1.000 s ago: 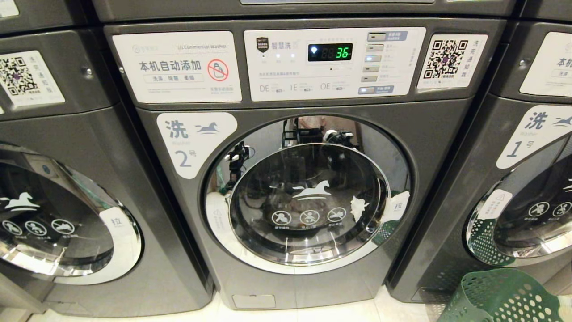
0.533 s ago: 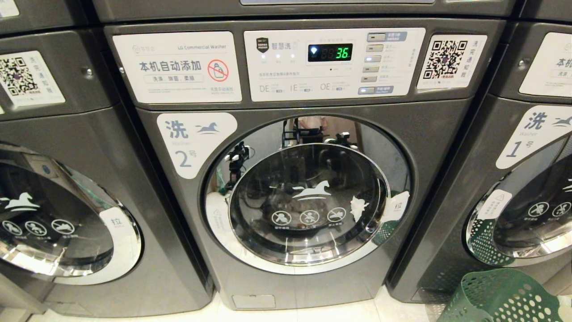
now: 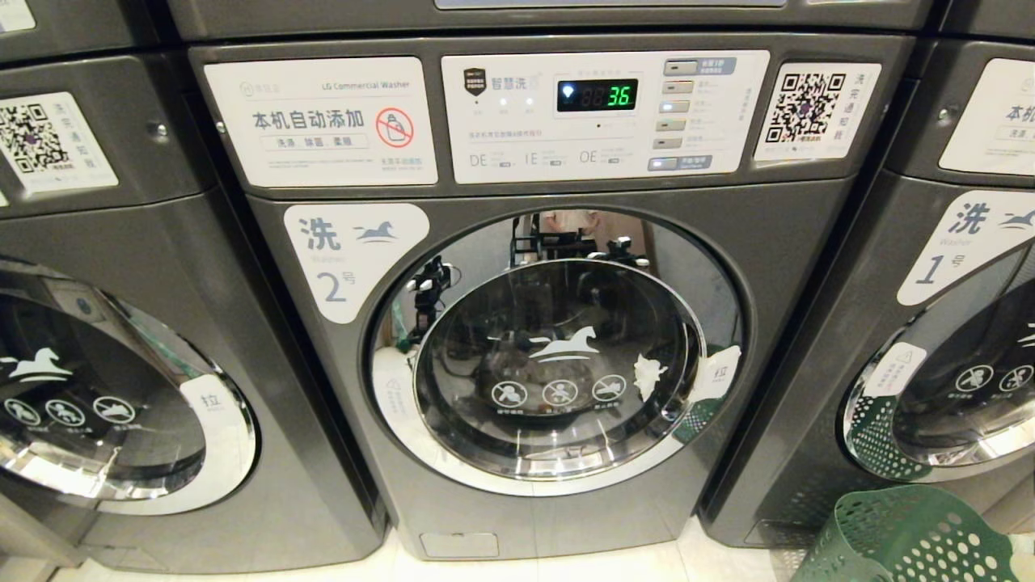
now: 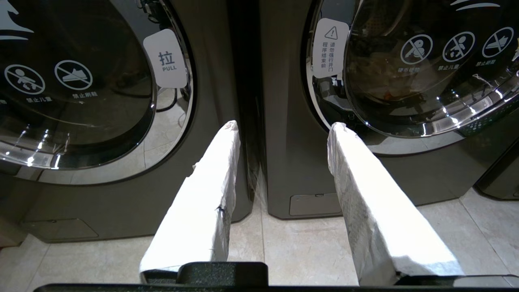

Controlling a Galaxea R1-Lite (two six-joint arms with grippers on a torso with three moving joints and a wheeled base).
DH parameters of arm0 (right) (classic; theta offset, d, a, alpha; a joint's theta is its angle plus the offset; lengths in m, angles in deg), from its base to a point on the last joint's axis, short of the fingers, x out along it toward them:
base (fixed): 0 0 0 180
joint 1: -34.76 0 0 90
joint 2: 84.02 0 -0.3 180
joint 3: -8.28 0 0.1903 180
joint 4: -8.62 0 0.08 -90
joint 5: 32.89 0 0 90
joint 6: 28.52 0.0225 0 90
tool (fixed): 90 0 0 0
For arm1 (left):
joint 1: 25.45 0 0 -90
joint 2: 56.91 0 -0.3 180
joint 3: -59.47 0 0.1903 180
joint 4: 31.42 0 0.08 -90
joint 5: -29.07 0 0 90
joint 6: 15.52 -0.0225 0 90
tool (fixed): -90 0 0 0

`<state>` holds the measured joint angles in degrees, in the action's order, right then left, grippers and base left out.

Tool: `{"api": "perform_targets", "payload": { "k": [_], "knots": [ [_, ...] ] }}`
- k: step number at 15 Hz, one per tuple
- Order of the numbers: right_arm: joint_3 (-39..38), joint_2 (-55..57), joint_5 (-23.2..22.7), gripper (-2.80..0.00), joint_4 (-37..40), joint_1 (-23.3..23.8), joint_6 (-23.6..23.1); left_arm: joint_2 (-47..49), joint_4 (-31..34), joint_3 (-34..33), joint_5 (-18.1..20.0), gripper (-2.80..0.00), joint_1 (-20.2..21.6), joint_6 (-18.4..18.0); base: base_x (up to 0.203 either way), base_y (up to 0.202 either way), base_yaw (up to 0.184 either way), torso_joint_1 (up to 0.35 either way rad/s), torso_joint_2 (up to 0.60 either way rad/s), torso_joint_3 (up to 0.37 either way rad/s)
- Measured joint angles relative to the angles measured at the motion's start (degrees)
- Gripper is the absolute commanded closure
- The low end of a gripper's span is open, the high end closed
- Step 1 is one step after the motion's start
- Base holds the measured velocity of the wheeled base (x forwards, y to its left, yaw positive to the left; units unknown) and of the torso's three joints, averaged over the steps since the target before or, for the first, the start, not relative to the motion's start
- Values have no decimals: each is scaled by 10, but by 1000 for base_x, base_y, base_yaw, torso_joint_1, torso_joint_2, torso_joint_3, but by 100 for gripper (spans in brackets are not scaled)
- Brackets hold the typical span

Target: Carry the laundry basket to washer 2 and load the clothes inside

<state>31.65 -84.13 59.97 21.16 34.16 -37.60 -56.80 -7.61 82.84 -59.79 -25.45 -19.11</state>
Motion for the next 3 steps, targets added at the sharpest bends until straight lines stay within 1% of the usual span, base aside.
{"api": "perform_targets", "payload": {
  "k": [3],
  "knots": [
    [0,0,-2,0,1,0,0,0,0,0,0,0,0,0,0,0,0,0,0,0]
  ]
}}
